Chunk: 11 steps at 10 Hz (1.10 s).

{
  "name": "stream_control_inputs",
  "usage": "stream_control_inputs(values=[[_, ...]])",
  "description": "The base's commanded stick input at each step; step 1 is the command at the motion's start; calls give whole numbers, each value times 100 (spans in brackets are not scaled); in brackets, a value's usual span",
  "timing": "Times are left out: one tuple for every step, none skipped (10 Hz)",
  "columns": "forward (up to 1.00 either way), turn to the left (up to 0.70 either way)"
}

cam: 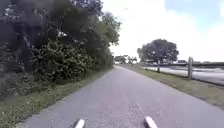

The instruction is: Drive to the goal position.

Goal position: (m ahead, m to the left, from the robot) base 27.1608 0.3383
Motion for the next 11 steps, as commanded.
stream_control_inputs(values=[[70, 0], [70, 0], [70, 0], [70, 0], [70, 0], [70, 0], [70, 0], [70, 0], [70, 0], [70, 0], [70, 0]])
